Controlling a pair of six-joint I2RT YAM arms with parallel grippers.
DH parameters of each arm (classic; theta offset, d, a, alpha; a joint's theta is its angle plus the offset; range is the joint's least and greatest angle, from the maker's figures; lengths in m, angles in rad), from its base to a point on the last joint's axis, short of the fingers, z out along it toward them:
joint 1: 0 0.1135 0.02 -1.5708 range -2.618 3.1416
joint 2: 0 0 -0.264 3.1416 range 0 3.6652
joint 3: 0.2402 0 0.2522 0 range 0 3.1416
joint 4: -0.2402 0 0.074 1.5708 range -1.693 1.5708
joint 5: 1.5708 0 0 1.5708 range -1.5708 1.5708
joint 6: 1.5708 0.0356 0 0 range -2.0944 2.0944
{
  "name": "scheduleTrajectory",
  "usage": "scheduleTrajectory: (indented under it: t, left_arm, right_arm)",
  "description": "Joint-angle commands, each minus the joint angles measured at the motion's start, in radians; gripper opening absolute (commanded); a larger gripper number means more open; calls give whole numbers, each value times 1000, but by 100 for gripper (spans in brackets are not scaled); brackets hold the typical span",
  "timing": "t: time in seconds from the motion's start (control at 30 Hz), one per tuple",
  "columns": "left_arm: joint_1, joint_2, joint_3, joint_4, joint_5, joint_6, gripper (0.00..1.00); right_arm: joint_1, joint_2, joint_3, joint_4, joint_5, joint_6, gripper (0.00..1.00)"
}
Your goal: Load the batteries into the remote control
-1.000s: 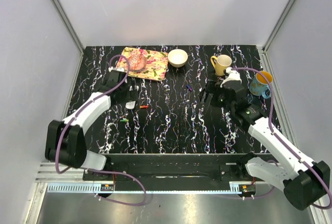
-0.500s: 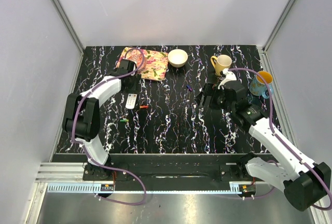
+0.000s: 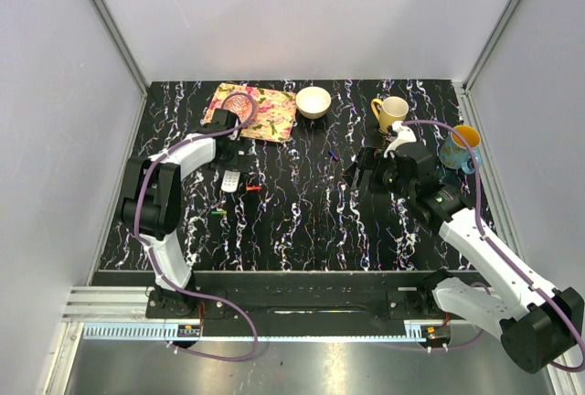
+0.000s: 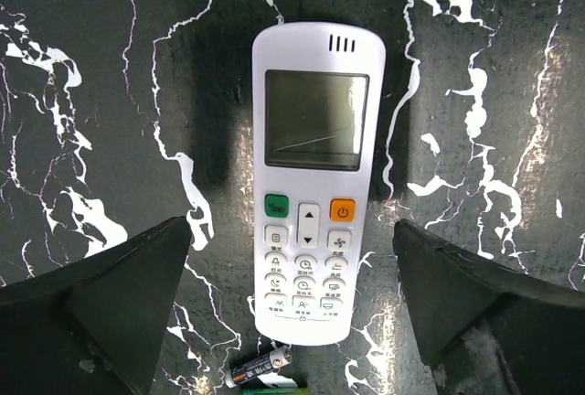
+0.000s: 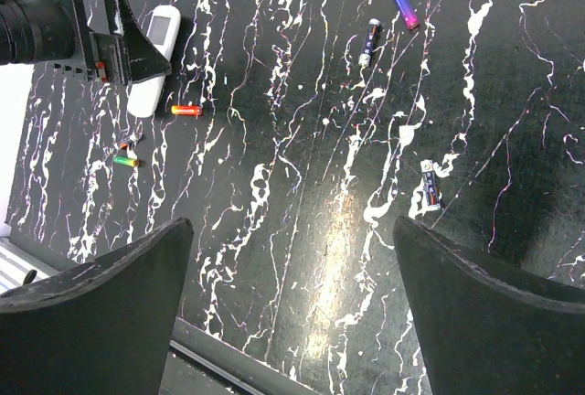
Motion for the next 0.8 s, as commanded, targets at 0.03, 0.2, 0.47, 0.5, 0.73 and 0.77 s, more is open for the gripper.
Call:
scheduleTrajectory:
  t: [0.03,0.2,0.47,0.5,0.73,0.77]
  left_arm:
    - [1,16,15,24,0,13,95]
    - [1,44,15,22,18,19,76]
    - [1,61,4,22,13,22,59]
    - [1,65,6,22,15,22,53]
    - [-3,-97,24,21,21,-30,10]
    - [-6,-132,29,19,27,-42,7]
  right_arm:
    - [5,-2,8,20,-17,1,100]
    - [7,-8,2,19,-12,-3,100]
    - [5,2,0,28,-12,-5,100]
    - [5,3,0,28,-14,-5,100]
    - [5,-14,17,10,-8,1,100]
    - [7,-12,29,6,-9,6,100]
